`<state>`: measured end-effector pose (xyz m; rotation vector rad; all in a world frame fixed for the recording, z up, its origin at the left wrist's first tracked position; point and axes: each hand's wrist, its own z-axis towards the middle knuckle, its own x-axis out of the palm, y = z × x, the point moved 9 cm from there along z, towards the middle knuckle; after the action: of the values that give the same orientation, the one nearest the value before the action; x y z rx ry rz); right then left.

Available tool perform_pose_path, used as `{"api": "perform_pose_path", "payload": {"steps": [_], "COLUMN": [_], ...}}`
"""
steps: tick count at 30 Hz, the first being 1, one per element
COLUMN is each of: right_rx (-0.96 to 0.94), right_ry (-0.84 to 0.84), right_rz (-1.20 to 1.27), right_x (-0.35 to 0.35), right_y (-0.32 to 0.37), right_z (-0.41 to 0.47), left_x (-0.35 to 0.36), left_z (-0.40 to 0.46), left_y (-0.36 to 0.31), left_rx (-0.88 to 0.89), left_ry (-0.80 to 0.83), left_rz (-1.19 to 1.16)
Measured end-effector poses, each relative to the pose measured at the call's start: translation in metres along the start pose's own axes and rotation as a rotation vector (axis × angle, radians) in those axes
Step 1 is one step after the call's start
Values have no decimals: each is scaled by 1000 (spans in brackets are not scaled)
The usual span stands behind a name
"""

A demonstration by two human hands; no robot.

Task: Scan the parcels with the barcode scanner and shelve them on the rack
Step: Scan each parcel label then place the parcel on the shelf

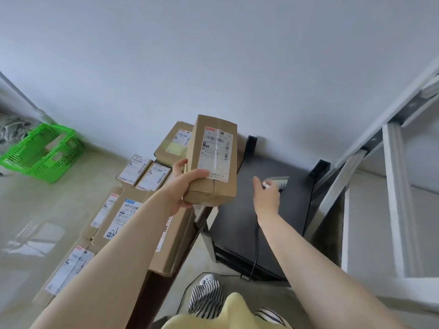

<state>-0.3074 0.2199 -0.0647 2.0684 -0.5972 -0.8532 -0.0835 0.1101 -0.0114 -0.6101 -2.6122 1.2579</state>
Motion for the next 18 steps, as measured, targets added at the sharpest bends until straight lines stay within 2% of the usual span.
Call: {"api": "perform_pose_path", "payload": {"steps": [2, 4, 9, 15, 18], "right_rx": [26, 36, 79, 200, 170], "right_ry": [-166, -200, -178, -125, -119], "right_rz": [-306, -513, -679, -374, -32], "right_x": [-17, -18, 0, -5, -10], "right_y": [-18, -31, -58, -63, -32], "right_z": [26, 45, 71, 82, 63], "left_x": [-6, -11, -25, -31, -27], "left_z": [8, 17, 33, 41, 39], "left_y": [5, 12, 27, 23, 16], "left_rx": [-9, -21, -29, -5, 14], "left_ry": [10, 12, -4, 0, -1], "left_rz": [-3, -33, -55, -75, -99]}}
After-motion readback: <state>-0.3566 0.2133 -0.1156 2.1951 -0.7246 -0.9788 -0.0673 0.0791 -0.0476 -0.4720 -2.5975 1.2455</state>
